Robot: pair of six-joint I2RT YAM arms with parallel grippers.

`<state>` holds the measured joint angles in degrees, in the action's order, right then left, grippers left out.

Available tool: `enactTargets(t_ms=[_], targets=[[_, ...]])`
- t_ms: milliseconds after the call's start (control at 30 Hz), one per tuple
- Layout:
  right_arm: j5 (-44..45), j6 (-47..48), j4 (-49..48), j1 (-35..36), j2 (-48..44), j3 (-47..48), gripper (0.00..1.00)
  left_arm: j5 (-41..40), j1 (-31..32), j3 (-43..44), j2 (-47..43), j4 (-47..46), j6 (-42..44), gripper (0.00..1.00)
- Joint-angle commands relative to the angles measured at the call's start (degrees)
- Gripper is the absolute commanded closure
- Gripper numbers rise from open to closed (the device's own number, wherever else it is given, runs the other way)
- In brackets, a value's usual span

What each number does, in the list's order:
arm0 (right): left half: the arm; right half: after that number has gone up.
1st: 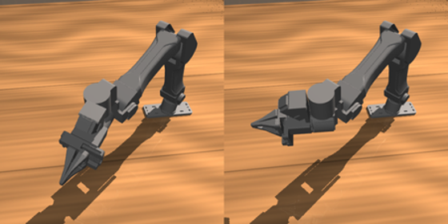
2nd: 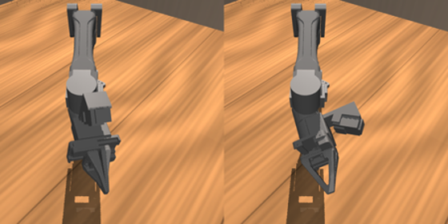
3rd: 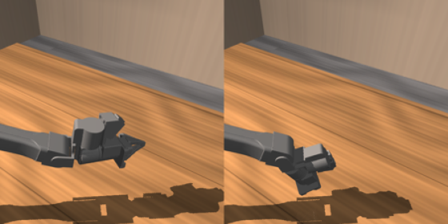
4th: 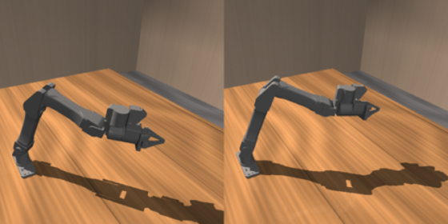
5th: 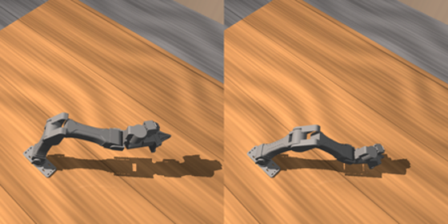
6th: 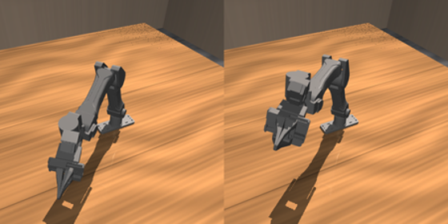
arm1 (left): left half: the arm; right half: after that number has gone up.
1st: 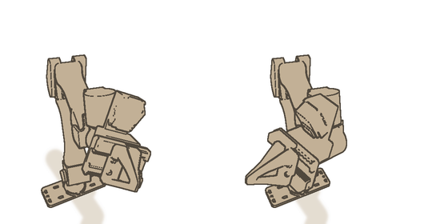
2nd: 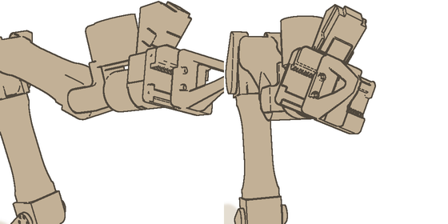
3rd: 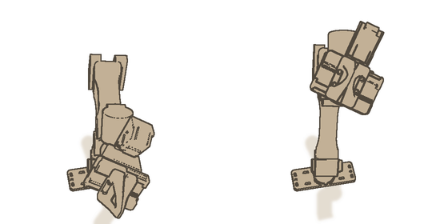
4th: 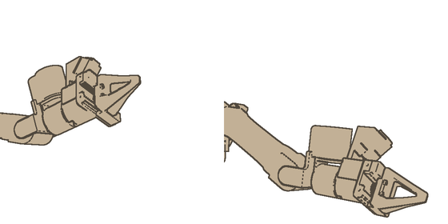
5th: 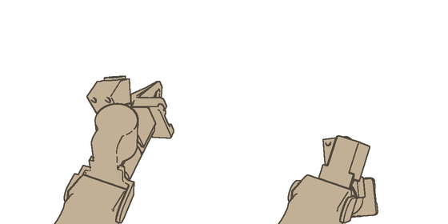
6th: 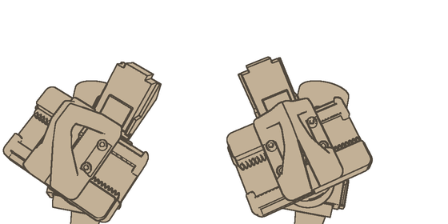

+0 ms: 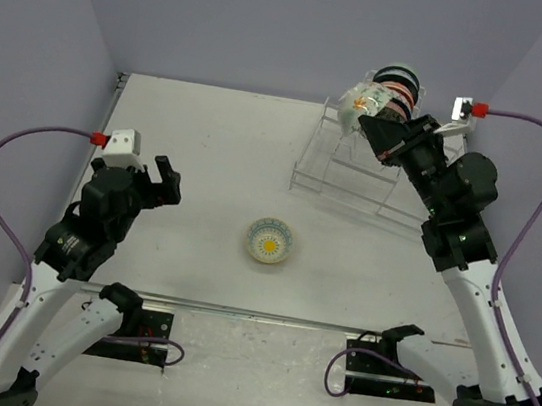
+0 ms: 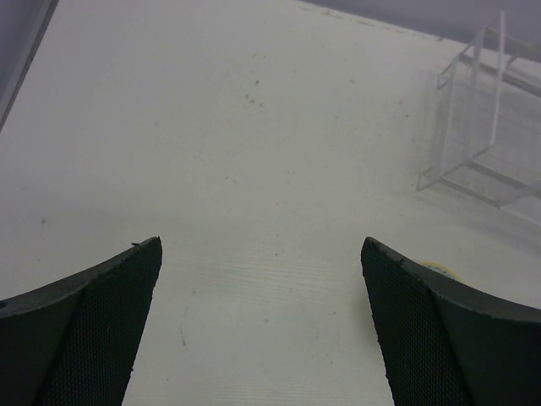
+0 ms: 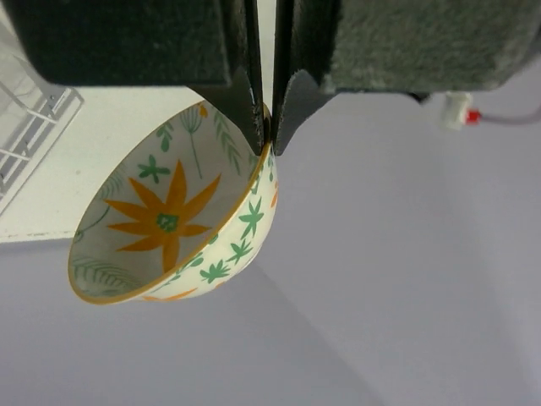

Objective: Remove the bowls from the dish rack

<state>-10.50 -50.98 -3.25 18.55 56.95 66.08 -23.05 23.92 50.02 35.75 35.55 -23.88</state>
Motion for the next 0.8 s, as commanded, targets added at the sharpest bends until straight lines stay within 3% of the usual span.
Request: enactTargets(t_ms=[0, 133, 433, 633, 767], targets=[[-13.06, 26.74, 9.02, 4.72, 0.01, 6.86, 1.0, 6.07, -0.1, 8.24, 0.9, -0.83, -0.03, 0.0], [-4.37, 40.77, 16.42, 12.47, -0.7, 6.95, 1.0, 12.05, -0.1, 14.83, 6.42, -1.1, -0.9, 0.0], [4.86, 52.64, 21.44, 26.97, 4.12, 3.53, 1.0, 32.0, -0.02, 24.86, 17.15, -5.31, -6.35, 0.0], [12.7, 54.58, 20.82, 32.78, 10.28, 2.3, 1.0, 30.96, -0.02, 21.53, 18.14, -7.16, -9.87, 0.0], [16.2, 54.67, 17.68, 33.83, 12.13, -0.16, 1.0, 23.24, -0.1, 19.42, 15.5, -5.85, -9.52, 0.0]])
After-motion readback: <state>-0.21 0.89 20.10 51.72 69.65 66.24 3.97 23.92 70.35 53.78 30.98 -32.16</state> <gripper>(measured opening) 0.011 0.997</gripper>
